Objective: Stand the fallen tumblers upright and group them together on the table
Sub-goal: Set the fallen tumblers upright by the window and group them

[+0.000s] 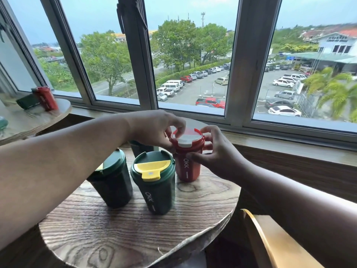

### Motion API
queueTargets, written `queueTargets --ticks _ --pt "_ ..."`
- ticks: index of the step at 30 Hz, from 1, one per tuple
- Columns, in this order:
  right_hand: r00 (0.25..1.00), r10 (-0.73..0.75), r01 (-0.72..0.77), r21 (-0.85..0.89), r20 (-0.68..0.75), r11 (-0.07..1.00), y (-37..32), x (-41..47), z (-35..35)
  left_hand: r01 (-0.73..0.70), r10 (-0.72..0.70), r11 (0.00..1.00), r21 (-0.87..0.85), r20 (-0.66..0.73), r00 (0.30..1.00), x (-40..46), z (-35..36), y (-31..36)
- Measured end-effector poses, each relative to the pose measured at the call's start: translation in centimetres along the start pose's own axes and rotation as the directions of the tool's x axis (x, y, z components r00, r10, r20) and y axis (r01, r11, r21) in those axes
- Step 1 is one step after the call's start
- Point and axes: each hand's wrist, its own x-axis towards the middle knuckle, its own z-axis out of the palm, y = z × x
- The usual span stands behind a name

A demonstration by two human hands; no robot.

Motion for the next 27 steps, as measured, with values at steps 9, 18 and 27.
queueTargets --ticks 9,18,27 --pt "1.0 0.027 -0.026 -0.014 0.008 1.0 -0.8 0.2 0.2 0.037 -0.037 0.999 0.022 -0.002 0.999 0.0 -0.1 0.1" --pt "0.999 0.05 -0.054 -0.279 -0.021 0.959 -2.8 1.3 -0.4 0.049 -0.058 0.996 -0.078 -0.115 0.992 -2.5 -2.2 -1.0" --pt "0.998 0.021 0.01 -0.476 0.059 0.879 -8.2 5.9 2.1 0.138 -0.169 0.984 -0.108 -0.361 0.917 -5.9 -3.6 -10.0"
